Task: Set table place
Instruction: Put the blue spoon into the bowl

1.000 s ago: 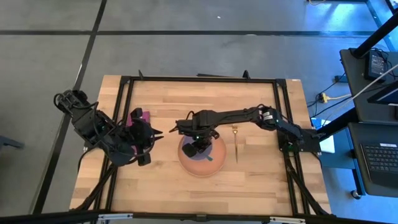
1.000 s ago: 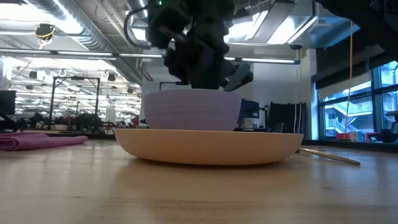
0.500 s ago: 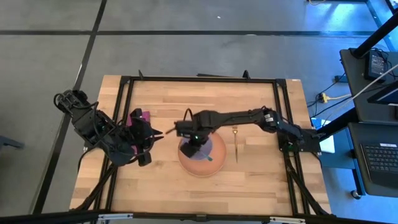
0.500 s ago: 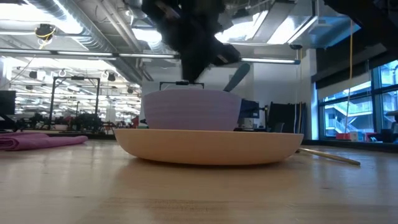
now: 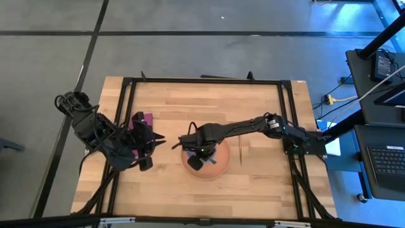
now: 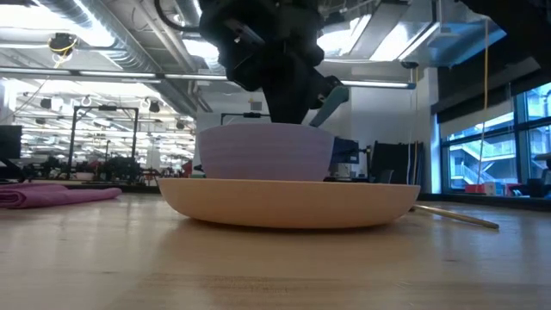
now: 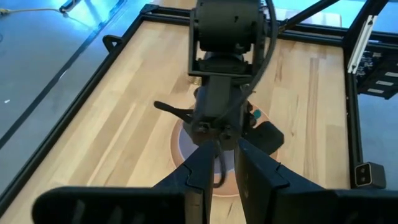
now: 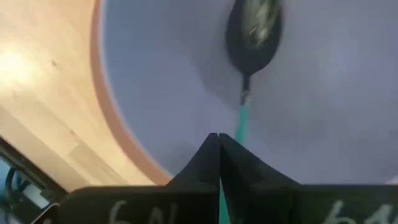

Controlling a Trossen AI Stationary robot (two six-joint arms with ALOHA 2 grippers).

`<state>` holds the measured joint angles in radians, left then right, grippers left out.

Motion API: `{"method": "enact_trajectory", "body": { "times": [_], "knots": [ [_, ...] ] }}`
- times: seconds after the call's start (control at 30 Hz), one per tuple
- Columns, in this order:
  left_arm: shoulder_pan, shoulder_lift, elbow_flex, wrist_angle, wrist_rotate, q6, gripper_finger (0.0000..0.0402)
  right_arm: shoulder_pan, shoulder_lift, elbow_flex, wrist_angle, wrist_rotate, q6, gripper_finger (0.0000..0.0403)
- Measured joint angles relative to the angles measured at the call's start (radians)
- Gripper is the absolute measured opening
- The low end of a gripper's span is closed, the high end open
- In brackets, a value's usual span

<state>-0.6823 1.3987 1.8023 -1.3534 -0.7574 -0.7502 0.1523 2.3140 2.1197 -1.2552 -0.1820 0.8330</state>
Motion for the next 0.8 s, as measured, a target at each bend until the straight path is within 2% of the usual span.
{"method": "enact_trajectory", "body": {
  "times": [0.8],
  "knots": [
    [-0.046,0.0,0.0,0.0,0.0,-0.006,0.0055,0.081,-0.002,0.0,-0.086,0.0,0.074,0.0007]
  ]
}}
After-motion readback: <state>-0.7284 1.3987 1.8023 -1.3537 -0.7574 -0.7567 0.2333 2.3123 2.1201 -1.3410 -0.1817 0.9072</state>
